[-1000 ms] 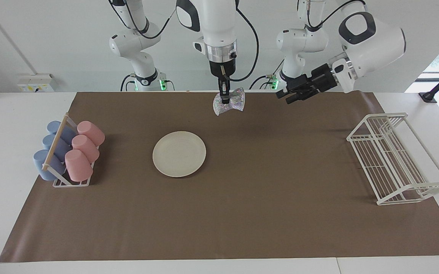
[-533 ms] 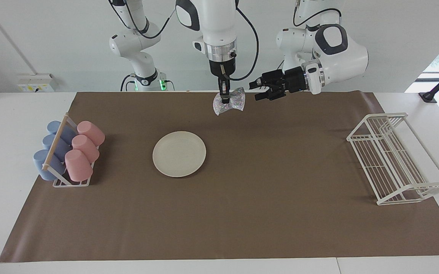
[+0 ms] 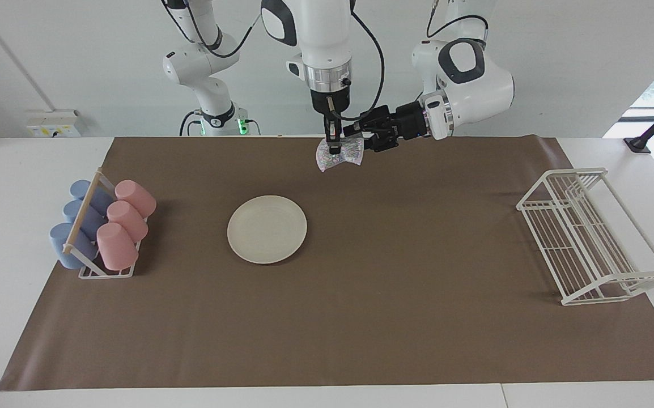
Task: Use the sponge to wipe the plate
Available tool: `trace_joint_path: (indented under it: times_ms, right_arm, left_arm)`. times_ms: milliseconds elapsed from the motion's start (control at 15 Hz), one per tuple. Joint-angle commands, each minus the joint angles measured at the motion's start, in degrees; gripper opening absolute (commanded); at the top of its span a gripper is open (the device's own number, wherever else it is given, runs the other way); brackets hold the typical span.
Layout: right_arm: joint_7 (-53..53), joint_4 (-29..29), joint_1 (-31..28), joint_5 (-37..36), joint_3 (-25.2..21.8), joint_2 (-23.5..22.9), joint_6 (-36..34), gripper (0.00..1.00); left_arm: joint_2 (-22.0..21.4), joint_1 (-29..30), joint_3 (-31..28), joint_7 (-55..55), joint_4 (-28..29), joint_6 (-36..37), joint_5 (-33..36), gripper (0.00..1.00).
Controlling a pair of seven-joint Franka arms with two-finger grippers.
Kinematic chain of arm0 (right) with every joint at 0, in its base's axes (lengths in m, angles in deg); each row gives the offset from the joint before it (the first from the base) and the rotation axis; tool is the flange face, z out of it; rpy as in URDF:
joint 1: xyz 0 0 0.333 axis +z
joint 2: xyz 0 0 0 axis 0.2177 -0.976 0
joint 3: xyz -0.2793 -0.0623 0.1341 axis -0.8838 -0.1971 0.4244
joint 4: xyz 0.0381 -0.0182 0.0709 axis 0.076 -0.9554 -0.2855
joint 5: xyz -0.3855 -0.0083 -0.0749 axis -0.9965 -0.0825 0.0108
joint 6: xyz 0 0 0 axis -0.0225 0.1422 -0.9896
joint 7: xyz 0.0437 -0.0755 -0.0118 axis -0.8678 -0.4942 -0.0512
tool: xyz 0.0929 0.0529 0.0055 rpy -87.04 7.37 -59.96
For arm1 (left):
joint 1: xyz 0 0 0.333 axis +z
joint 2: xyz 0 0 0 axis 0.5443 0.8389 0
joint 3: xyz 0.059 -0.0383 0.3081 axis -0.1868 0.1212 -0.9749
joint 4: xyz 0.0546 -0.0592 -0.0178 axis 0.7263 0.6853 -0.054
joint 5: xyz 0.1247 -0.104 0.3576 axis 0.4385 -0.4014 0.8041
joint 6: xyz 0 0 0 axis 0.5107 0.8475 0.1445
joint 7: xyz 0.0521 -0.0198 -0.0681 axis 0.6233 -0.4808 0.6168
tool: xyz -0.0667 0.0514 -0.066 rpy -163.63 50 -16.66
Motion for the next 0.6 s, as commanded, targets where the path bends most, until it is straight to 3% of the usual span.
trace_joint_path:
  times_ms: [0, 533]
  right_arm:
    - [-0.73, 1.43, -0.27, -0.07, 0.31, -0.69, -0.52, 0.0]
    - [-0.55, 1.43, -0.36, -0.07, 0.31, -0.68, -0.52, 0.0]
  left_arm:
    - [-0.18, 1.3, -0.22, -1.76, 0.38, 2.36, -0.49, 0.75]
    - [-0.18, 2.53, -0.22, -1.85, 0.3, 3.68, -0.05, 0.73]
